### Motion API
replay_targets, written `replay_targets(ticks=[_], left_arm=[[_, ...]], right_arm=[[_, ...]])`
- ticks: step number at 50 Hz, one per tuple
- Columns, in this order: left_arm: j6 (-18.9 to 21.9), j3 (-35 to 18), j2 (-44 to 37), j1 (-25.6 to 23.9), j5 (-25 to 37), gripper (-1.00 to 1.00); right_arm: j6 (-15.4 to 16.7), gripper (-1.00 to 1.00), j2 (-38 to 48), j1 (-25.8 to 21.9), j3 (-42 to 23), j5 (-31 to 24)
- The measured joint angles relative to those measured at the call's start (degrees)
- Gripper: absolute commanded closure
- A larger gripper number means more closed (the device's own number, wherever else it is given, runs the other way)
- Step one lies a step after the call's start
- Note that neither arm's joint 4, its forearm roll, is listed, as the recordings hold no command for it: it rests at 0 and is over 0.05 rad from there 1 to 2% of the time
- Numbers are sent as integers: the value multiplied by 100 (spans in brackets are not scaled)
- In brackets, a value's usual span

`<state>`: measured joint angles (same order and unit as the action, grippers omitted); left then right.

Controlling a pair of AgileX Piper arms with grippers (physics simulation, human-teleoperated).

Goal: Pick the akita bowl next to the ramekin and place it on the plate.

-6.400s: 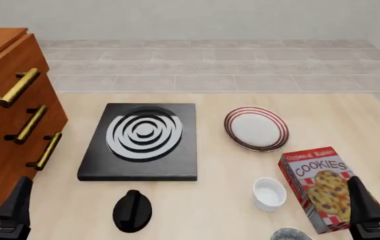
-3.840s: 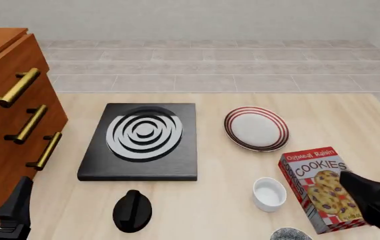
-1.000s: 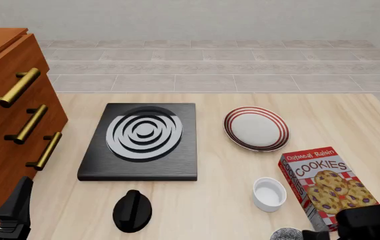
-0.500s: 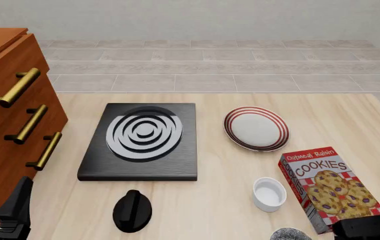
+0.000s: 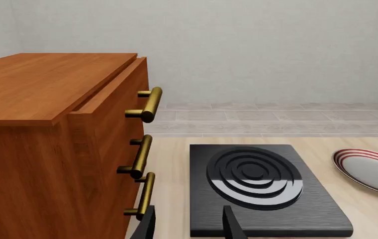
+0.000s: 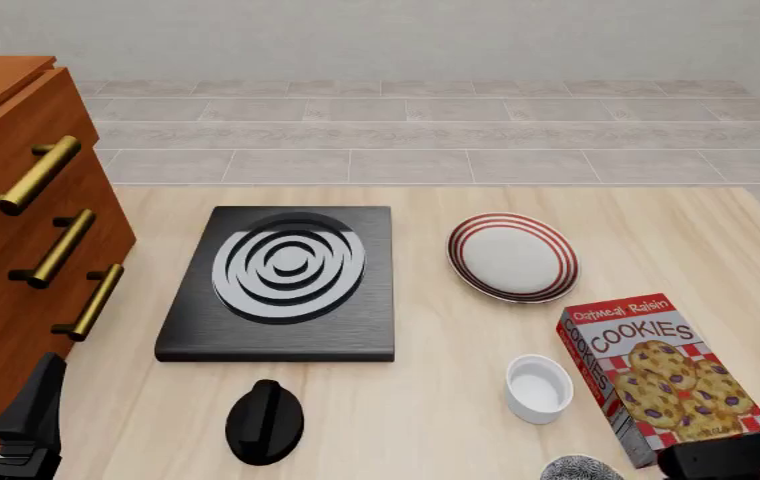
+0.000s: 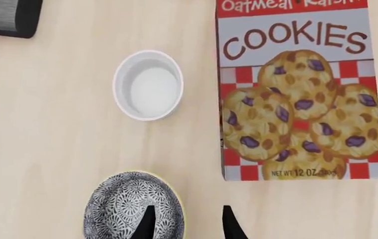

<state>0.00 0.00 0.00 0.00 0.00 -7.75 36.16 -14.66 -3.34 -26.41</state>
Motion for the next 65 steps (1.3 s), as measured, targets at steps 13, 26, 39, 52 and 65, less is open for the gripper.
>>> replay_targets(ticks=[13, 26, 39, 52, 65], left_arm=[[0, 0, 0, 0, 0, -100], [0, 0, 0, 0, 0, -100], [0, 0, 0, 0, 0, -100], [0, 0, 0, 0, 0, -100], [0, 0, 0, 0, 0, -100]], right_arm=[[-34, -100, 181, -32, 87, 220], [-107, -100, 383, -104, 160, 444], [-97, 100, 401, -161, 121, 430], [-146, 100, -209, -228, 3, -178], [-245, 100, -1068, -292, -283, -1122]])
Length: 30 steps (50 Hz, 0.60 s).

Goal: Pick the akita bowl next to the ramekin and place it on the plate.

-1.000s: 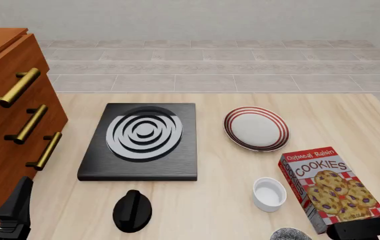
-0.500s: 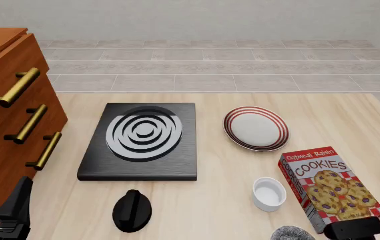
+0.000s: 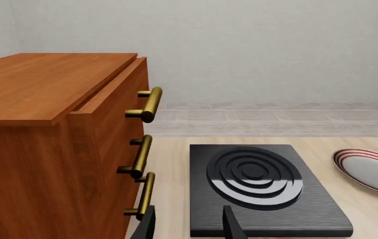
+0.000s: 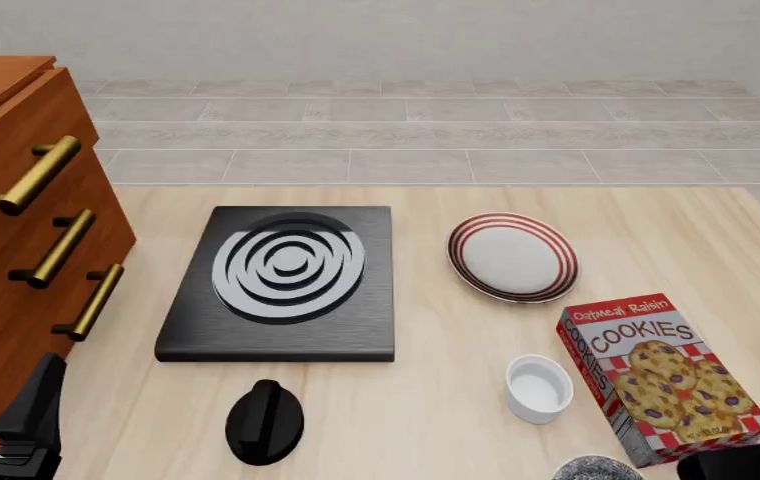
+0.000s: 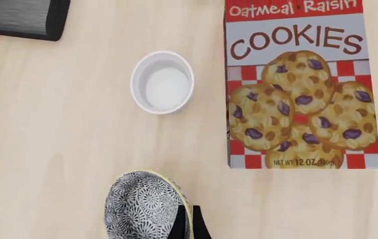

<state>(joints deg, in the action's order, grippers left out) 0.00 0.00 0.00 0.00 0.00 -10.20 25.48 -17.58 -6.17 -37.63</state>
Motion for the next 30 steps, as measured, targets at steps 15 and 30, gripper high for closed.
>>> replay_targets(ticks=[15, 30], left_arm=[[0, 0, 0, 0, 0, -100], [0, 0, 0, 0, 0, -100]], right_arm=[[-194, 100, -258, -212, -373, -374], [-651, 100, -269, -523, -753, -482]])
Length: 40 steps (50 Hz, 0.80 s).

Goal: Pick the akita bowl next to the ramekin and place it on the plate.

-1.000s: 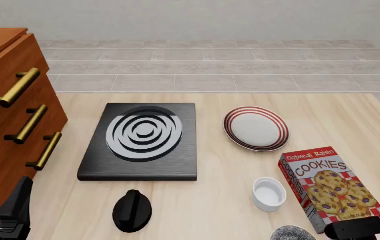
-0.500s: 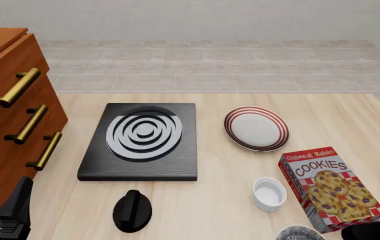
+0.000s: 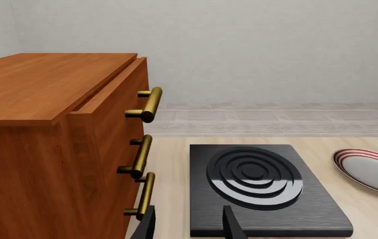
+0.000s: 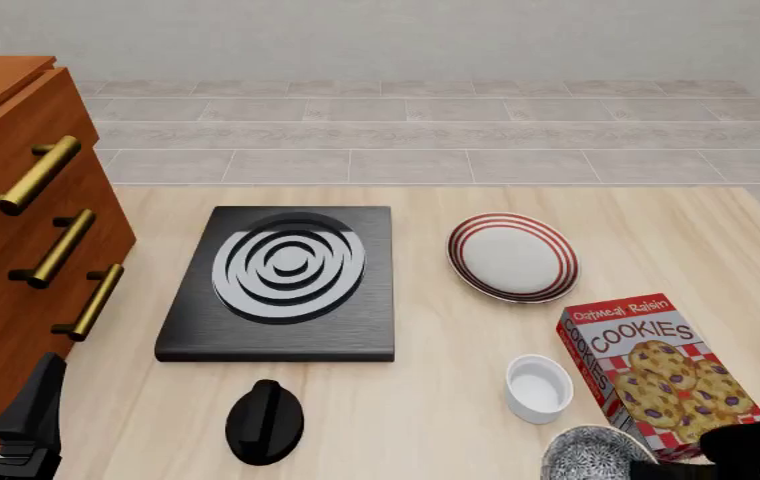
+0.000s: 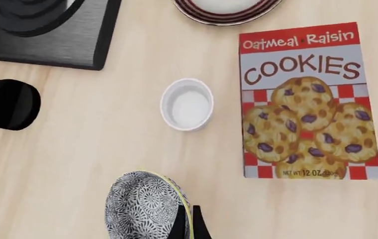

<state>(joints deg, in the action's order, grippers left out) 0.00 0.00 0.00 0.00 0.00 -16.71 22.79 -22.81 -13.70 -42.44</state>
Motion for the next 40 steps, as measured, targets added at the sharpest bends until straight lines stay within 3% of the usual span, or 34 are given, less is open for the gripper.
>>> replay_targets(ticks=[25, 40], left_arm=[[0, 0, 0, 0, 0, -100], [0, 0, 0, 0, 0, -100]], right_arm=[[-496, 100, 863, -74, -645, 758], [-618, 100, 1298, 23, -847, 1220]])
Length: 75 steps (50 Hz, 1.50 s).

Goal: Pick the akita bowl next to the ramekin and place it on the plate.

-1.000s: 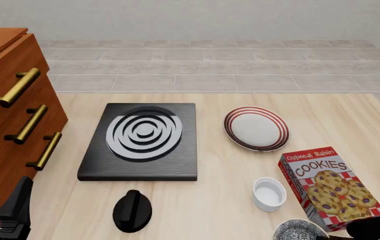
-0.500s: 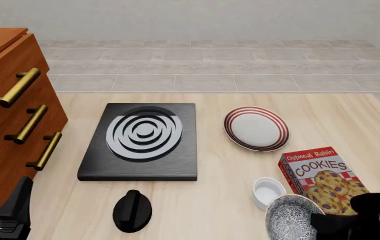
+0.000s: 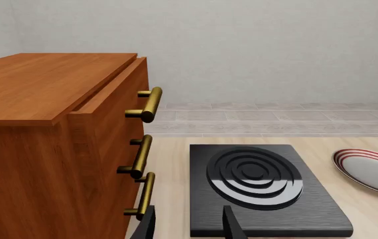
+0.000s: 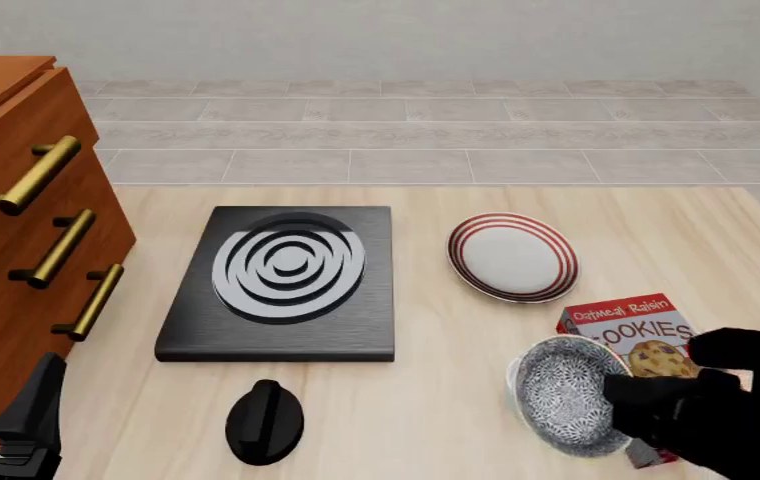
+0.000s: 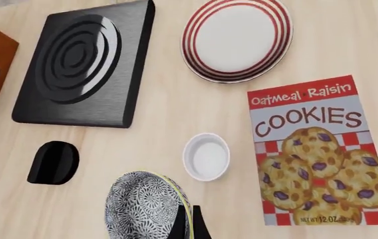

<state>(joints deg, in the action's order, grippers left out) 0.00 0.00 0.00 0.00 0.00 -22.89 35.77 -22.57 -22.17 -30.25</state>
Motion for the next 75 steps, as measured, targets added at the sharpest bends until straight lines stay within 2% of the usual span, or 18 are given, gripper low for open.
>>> replay_targets(ticks=[32, 63, 75], left_arm=[[0, 0, 0, 0, 0, -100], [0, 0, 0, 0, 0, -100], [0, 0, 0, 0, 0, -100]], right_arm=[[-133, 100, 777, 290, -189, 832], [-733, 100, 1338, 523, -286, 1540], [-815, 100, 1604, 668, -403, 1772]])
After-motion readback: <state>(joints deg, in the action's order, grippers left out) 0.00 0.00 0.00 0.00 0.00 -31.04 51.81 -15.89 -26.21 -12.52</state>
